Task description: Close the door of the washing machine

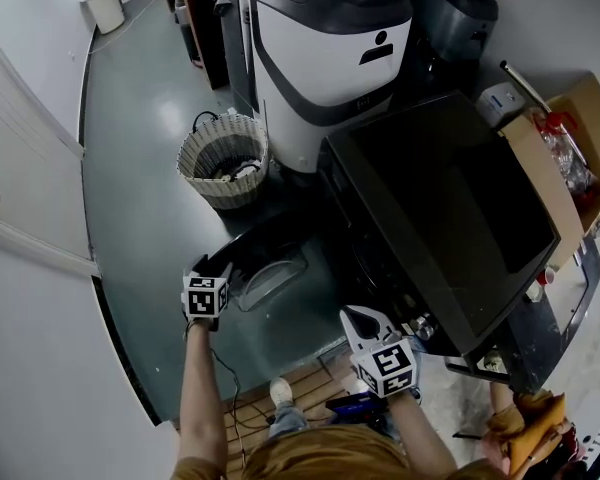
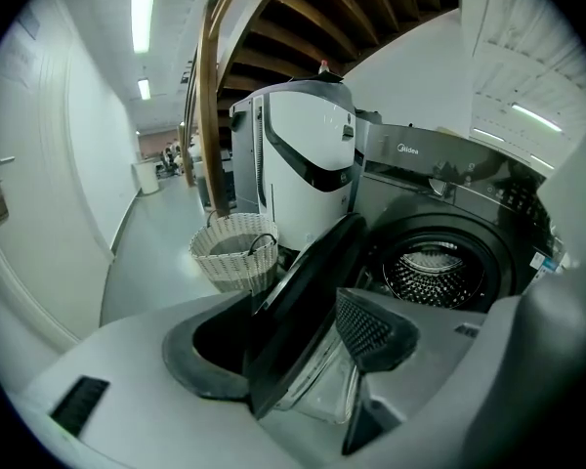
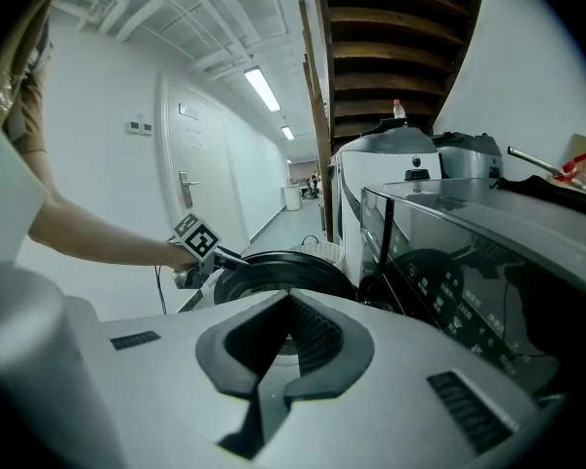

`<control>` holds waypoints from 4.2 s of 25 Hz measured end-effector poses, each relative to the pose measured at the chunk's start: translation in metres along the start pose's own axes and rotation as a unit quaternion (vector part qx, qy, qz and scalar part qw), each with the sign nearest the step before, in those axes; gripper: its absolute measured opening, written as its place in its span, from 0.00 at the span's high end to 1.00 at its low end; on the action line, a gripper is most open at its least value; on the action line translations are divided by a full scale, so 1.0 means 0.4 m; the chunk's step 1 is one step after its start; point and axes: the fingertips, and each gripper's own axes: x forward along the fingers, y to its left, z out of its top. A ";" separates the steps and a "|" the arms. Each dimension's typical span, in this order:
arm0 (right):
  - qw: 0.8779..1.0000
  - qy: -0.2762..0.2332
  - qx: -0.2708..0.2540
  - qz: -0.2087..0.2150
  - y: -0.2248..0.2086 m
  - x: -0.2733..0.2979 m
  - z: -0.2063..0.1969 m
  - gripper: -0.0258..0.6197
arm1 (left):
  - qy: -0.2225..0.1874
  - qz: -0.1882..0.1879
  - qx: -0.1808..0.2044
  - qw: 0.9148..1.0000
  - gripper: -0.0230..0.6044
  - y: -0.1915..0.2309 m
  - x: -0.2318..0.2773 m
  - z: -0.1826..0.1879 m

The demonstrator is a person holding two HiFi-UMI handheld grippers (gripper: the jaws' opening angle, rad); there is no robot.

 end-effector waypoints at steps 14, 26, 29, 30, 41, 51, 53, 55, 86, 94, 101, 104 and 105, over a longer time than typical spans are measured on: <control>1.000 0.000 0.008 -0.022 0.032 -0.057 -0.031 0.94 | 0.027 -0.017 0.028 0.999 0.53 -0.057 -0.027 -0.049; 0.999 -0.003 0.017 -0.049 0.060 -0.135 -0.069 0.94 | 0.040 -0.027 0.022 0.999 0.56 -0.089 -0.047 -0.072; 0.998 -0.009 0.020 -0.057 0.055 -0.151 -0.070 0.94 | 0.041 -0.033 0.018 0.998 0.57 -0.103 -0.055 -0.076; 0.998 -0.011 0.021 -0.060 0.053 -0.157 -0.071 0.94 | 0.042 -0.034 0.017 0.998 0.57 -0.106 -0.056 -0.077; 0.996 -0.013 0.034 -0.084 0.048 -0.215 -0.101 0.94 | 0.051 -0.030 0.012 0.998 0.58 -0.140 -0.065 -0.095; 0.995 -0.024 0.035 -0.095 0.062 -0.236 -0.092 0.94 | 0.060 -0.051 0.024 0.997 0.61 -0.193 -0.081 -0.114; 0.994 -0.023 0.036 -0.098 0.063 -0.240 -0.092 0.94 | 0.064 -0.054 0.025 0.996 0.62 -0.203 -0.085 -0.121; 0.994 -0.024 0.036 -0.100 0.063 -0.244 -0.092 0.94 | 0.066 -0.057 0.027 0.996 0.62 -0.213 -0.090 -0.125; 0.992 -0.039 0.038 -0.112 0.054 -0.285 -0.086 0.94 | 0.080 -0.110 -0.017 0.991 0.65 -0.384 -0.115 -0.169; 0.991 -0.045 0.039 -0.119 0.049 -0.299 -0.079 0.94 | 0.088 -0.127 -0.003 0.988 0.69 -0.431 -0.128 -0.168; 0.990 -0.048 0.039 -0.126 0.046 -0.318 -0.078 0.94 | 0.090 -0.145 -0.005 0.985 0.73 -0.493 -0.132 -0.171; 0.990 -0.048 0.039 -0.129 0.045 -0.325 -0.078 0.94 | 0.090 -0.152 -0.006 0.984 0.73 -0.520 -0.132 -0.174; 0.990 -0.049 0.039 -0.130 0.045 -0.326 -0.077 0.94 | 0.090 -0.152 -0.006 0.984 0.73 -0.527 -0.133 -0.173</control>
